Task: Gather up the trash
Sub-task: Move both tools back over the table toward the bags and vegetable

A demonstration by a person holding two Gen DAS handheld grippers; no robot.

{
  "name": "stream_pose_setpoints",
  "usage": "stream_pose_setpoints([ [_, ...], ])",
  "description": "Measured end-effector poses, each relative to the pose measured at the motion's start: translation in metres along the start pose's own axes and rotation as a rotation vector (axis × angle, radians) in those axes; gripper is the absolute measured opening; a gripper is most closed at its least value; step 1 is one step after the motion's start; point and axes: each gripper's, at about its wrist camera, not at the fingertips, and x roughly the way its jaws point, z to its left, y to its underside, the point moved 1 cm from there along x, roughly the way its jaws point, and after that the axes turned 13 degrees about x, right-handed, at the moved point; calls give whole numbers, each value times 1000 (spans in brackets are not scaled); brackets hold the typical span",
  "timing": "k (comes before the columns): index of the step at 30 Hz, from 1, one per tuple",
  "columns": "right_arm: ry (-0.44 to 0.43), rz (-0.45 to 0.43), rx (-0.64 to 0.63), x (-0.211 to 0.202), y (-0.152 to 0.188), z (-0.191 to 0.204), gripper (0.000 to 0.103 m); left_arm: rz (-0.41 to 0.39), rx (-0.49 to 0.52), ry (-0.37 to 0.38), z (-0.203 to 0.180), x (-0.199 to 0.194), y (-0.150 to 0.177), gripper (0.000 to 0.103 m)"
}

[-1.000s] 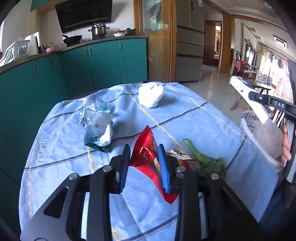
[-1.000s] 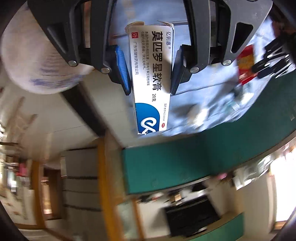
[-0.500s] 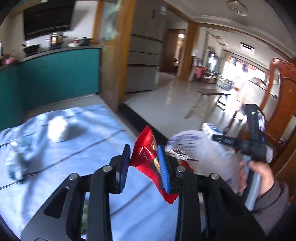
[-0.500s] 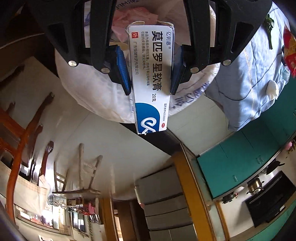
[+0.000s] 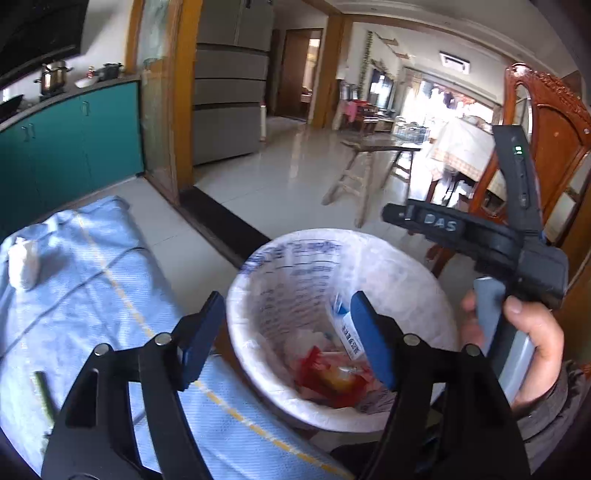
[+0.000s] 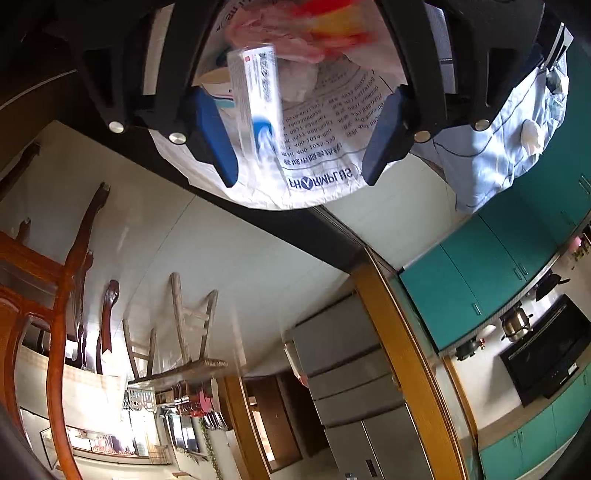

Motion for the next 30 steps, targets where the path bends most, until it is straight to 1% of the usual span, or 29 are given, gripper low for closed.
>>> stream_pose_setpoints([
  [1,-5,3,-8,0,1,3,71,1,6,-24,3,-2,1,75],
  [4,-27,15,-45,2,7,15,72,20,33,-161,27,-18,10,76],
  [7,-75,59,-106,6,19,36,75,72,24,-322,71,-38,31,80],
  [9,-108,95,-161,11,30,54,76,99,-2,-400,97,-53,44,82],
  [10,-151,131,-199,13,39,67,77,115,-28,-451,117,-62,54,82],
  [11,-186,161,-219,15,46,76,77,128,-49,-485,131,-69,61,82],
  [13,-282,246,-281,17,67,102,79,147,-109,-551,160,-86,76,83],
  [15,-350,304,-358,17,89,127,79,126,-189,-617,191,-108,96,86],
  [17,-407,347,-439,14,111,152,79,83,-265,-689,215,-128,116,88],
  [18,-443,373,-492,11,128,168,80,67,-312,-726,226,-136,128,88],
  [19,-465,392,-526,9,142,178,80,68,-350,-743,235,-140,137,88],
  [20,-497,420,-573,7,159,190,80,79,-381,-740,244,-141,143,88],
  [22,-547,473,-657,2,192,213,80,100,-414,-676,256,-143,152,88],
  [23,-560,489,-695,-2,203,219,80,105,-421,-664,260,-144,154,89],
  [25,-570,509,-788,-6,227,232,80,112,-429,-670,268,-147,160,89],
  [27,-553,548,-892,-8,252,243,80,113,-418,-684,267,-149,162,90],
  [28,-545,524,-940,-12,260,245,83,114,-396,-699,265,-150,162,91],
  [30,-535,492,-1006,-17,273,250,83,120,-352,-724,258,-147,160,92],
])
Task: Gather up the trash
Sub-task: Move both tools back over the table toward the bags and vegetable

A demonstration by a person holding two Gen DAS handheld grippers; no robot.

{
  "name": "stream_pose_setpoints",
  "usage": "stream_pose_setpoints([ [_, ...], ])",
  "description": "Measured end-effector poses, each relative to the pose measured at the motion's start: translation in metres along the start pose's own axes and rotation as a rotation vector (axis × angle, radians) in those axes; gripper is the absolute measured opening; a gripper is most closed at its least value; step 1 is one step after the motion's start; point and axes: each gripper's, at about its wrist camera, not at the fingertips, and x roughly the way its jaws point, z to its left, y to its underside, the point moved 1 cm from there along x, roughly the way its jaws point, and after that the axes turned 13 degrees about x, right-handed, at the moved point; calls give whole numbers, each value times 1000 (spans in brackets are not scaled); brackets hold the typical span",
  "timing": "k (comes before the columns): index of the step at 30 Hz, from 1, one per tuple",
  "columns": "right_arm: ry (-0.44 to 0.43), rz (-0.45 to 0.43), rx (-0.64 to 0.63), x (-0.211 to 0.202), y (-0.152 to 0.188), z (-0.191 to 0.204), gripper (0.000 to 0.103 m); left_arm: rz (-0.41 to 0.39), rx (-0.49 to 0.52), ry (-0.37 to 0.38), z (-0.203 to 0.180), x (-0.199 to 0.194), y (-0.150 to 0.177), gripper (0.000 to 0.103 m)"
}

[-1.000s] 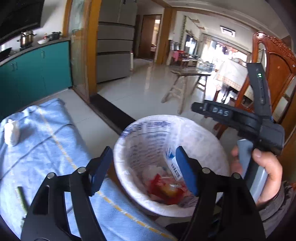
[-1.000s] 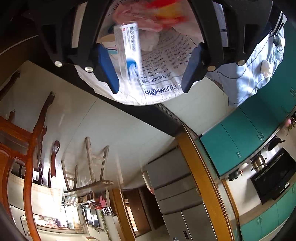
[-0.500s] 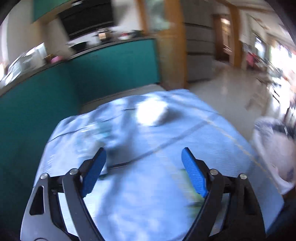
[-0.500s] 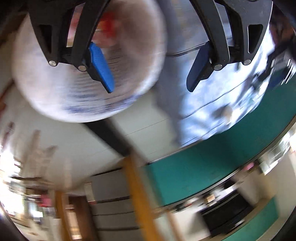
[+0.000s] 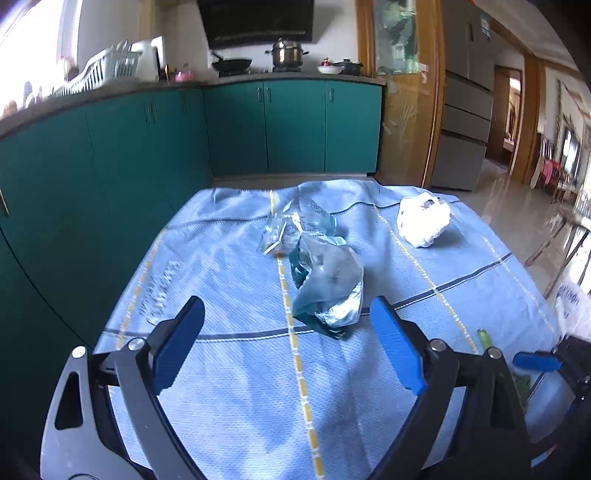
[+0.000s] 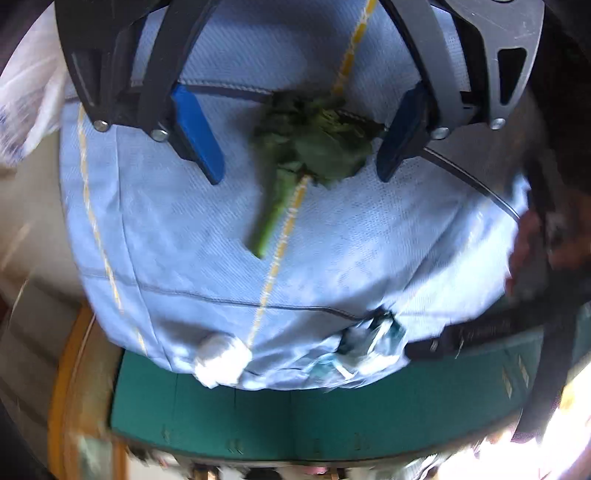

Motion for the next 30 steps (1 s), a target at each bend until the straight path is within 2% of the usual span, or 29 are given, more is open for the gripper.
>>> stream_pose_setpoints([
  [3,-10,1,-3,2,-3,3,82,-8,49,-25,-9,-6,0,92],
  [5,-17,-8,4,0,-5,1,67,-6,65,-26,-12,-5,0,92],
  [7,-24,-14,34,-1,-10,-5,41,-3,68,-23,-13,-5,0,92],
  [8,-28,-16,55,-1,-12,-9,35,-2,67,-21,-13,-6,0,92],
  [10,-27,-23,105,-2,-16,-19,16,3,59,-14,-14,-5,-1,92],
  [13,-24,-79,180,-9,-24,-31,12,18,34,2,-11,-1,0,92],
  [18,-36,-189,332,-24,-34,-56,12,42,-39,26,-2,4,2,92],
  [21,-65,-167,417,-20,-37,-72,12,54,-73,49,2,8,3,92],
  [23,-72,-154,454,-19,-36,-78,20,61,-88,57,4,10,3,94],
  [25,-64,-166,460,-23,-36,-79,42,69,-98,69,4,14,1,95],
  [27,-57,-188,457,-29,-35,-77,59,73,-108,75,3,22,-6,95],
  [28,-62,-195,453,-32,-34,-76,63,73,-109,78,2,26,-10,95],
  [30,-77,-195,440,-34,-34,-73,64,81,-106,89,0,38,-21,95],
])
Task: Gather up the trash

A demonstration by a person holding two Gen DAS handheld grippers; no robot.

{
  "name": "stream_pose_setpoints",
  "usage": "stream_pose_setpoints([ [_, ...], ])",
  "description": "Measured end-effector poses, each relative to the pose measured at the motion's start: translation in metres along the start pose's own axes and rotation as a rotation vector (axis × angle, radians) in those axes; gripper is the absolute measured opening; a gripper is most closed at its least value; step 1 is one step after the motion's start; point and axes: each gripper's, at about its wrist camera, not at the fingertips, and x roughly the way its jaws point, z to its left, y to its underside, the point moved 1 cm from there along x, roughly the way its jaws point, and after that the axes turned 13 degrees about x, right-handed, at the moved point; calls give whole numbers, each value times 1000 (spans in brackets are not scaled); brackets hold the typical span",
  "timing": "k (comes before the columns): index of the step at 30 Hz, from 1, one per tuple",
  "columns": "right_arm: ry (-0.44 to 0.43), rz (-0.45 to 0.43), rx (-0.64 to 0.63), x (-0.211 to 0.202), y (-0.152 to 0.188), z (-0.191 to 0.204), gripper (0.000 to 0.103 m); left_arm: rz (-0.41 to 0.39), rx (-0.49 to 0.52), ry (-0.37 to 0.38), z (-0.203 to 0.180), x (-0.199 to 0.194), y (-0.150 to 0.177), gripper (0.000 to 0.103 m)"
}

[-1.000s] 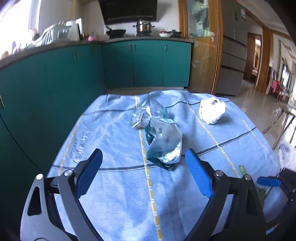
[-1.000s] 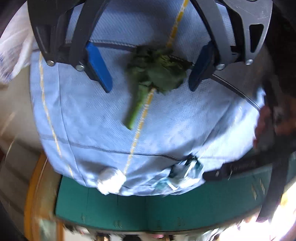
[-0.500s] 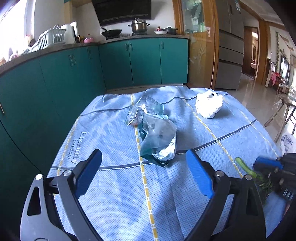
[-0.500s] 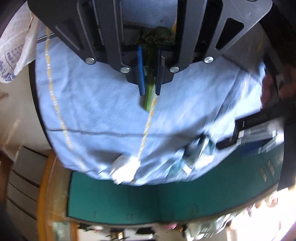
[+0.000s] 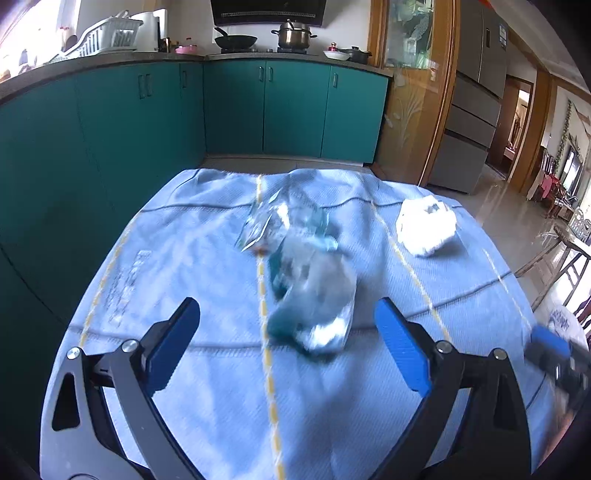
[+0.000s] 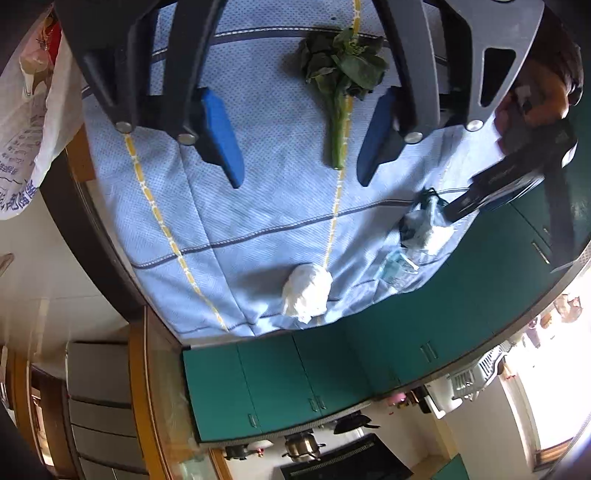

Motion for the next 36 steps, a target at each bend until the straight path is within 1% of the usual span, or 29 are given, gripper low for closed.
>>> stream_pose_setpoints([
  [3,9,14,-22,3,5,2,65,25,12,23,-2,15,-6,95],
  [4,11,20,-30,4,7,3,65,35,19,26,-2,19,-6,93],
  [5,11,25,-38,5,9,5,65,42,28,36,-2,22,-5,80],
  [6,9,29,-47,5,10,6,65,51,34,58,-2,25,-4,68],
  [7,6,35,-60,5,12,8,65,66,38,87,-2,28,-3,49],
  [8,1,42,-76,5,13,10,65,79,35,104,-1,30,-1,50],
  [10,-10,57,-115,7,17,15,65,64,19,107,1,25,2,49],
  [12,-29,86,-165,9,22,22,71,60,14,152,1,16,6,49],
  [13,-32,96,-187,10,24,25,72,54,19,159,1,9,9,49],
  [16,-24,158,-302,14,40,36,73,35,94,139,-4,-18,22,49],
  [19,8,190,-376,15,52,38,73,-1,164,182,-8,-40,32,51],
  [21,4,199,-385,11,55,36,73,-34,205,194,-10,-52,42,51],
  [23,-6,207,-379,9,55,32,73,-36,229,204,-10,-57,49,53],
  [24,3,205,-373,9,54,30,73,-33,234,213,-11,-57,51,53],
  [26,28,201,-365,11,53,27,63,-28,250,226,-15,-57,53,54],
  [27,31,206,-359,12,53,26,49,-29,259,228,-17,-58,53,56],
  [28,34,199,-353,13,52,25,41,-31,267,230,-21,-59,53,62],
  [29,27,202,-343,14,50,25,36,-35,270,235,-22,-60,53,67],
  [30,24,198,-336,15,49,24,31,-39,271,242,-24,-61,52,69],
  [31,25,189,-330,15,48,24,27,-45,273,246,-26,-62,52,77],
  [32,26,168,-321,13,46,24,26,-51,274,245,-27,-63,52,81],
  [36,27,51,-226,1,29,15,25,-48,285,223,-30,-61,54,87],
])
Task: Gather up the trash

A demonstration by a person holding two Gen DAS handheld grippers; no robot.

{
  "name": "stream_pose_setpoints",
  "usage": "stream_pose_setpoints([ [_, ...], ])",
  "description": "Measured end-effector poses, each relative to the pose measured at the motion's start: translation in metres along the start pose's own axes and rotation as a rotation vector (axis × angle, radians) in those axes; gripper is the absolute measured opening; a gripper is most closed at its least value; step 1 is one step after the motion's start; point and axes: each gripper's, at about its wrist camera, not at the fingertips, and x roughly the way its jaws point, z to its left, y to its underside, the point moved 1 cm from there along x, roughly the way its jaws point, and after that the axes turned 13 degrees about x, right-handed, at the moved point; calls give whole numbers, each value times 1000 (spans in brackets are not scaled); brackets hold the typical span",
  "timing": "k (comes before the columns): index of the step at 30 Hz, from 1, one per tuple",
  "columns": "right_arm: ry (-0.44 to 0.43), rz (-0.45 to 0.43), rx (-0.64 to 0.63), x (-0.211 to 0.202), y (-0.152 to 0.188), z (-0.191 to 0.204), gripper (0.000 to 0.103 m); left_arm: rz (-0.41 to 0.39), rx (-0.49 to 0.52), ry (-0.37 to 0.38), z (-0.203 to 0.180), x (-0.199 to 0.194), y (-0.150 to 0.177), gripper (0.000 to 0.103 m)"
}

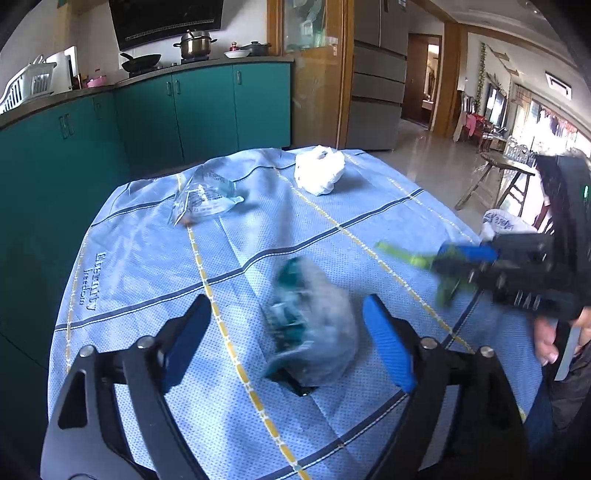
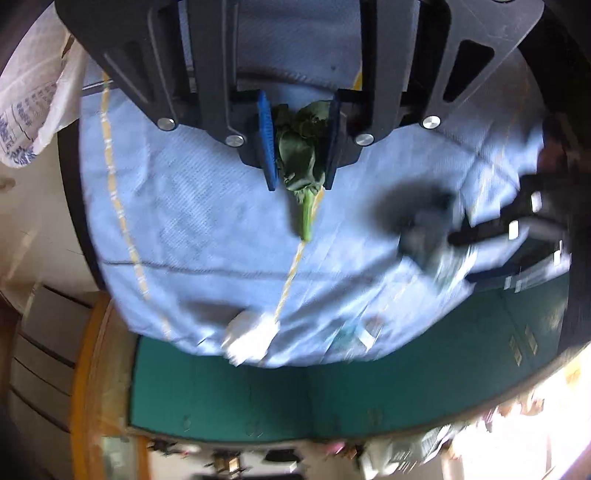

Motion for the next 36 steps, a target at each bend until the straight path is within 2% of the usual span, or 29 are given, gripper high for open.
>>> stream_pose_setpoints([
  [2,11,-35,61,-2,-7,-11,25,17,-10,-10,0,5,1,88],
  [3,11,-32,81,-1,-9,-14,29,29,-18,-9,1,8,2,89],
  [4,4,-13,109,1,-10,-19,42,34,-25,-7,2,9,3,91],
  [6,2,-9,131,3,-10,-21,59,45,-46,5,3,13,3,91],
  [7,2,-9,125,3,-10,-20,63,49,-53,9,3,13,4,91],
  [12,41,2,92,3,-6,-15,71,58,-74,39,1,18,5,91],
  [21,92,29,99,10,-4,-22,71,19,-97,118,-11,18,0,95],
  [28,141,35,50,14,1,-16,72,55,-110,130,-14,27,-1,94],
  [30,145,34,38,14,2,-14,72,55,-111,132,-14,28,-1,87],
  [32,150,35,32,16,2,-13,72,63,-104,141,-16,30,-2,73],
  [36,159,38,32,16,2,-14,72,79,-101,154,-17,33,-1,72],
])
